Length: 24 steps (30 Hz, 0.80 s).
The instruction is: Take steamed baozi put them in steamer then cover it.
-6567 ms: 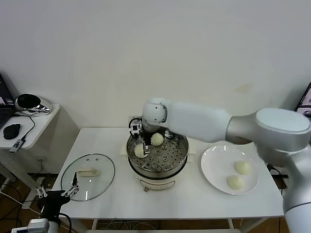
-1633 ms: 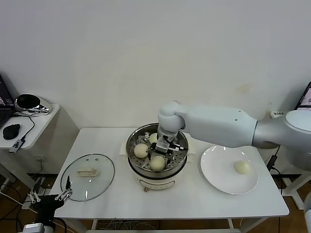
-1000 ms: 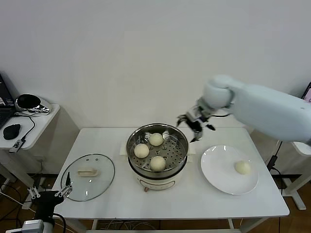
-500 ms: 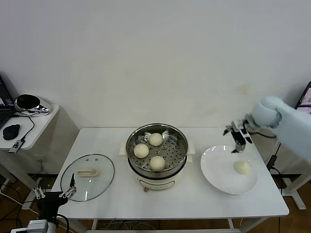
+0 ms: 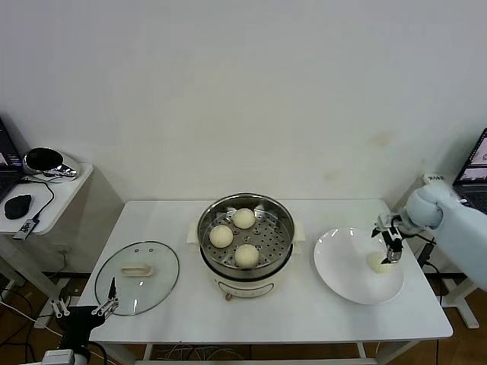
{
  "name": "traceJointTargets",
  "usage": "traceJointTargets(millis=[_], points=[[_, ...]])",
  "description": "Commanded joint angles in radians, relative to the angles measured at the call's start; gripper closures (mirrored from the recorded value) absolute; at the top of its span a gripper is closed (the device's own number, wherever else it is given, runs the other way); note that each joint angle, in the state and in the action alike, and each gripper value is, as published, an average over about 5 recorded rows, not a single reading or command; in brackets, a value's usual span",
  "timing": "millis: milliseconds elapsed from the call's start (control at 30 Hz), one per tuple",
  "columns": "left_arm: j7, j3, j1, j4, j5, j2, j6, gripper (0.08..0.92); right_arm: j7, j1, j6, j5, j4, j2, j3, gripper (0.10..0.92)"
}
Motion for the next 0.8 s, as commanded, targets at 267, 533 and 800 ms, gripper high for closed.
traceJointTargets(millis=[267,533,800], points=[[0.0,-0.008,0.007,-0.007,-0.003,-0.004,-0.001,0.177,0.011,-0.13,0.03,-0.136,-0.195,0.102,0.153,0.203],[0.0,-0.005,0.005,-0.01,-0.002,-0.007,-0.003,0.177,0.029,-0.124,0.028,-0.17,-0.243,0.133,0.178,0.203],[-0.001,-0.002,0.007,-0.017,0.0,-0.014,-0.003,0.177,0.026,-0.121,0.029,-0.188,-0.265,0.146,0.194,0.238]])
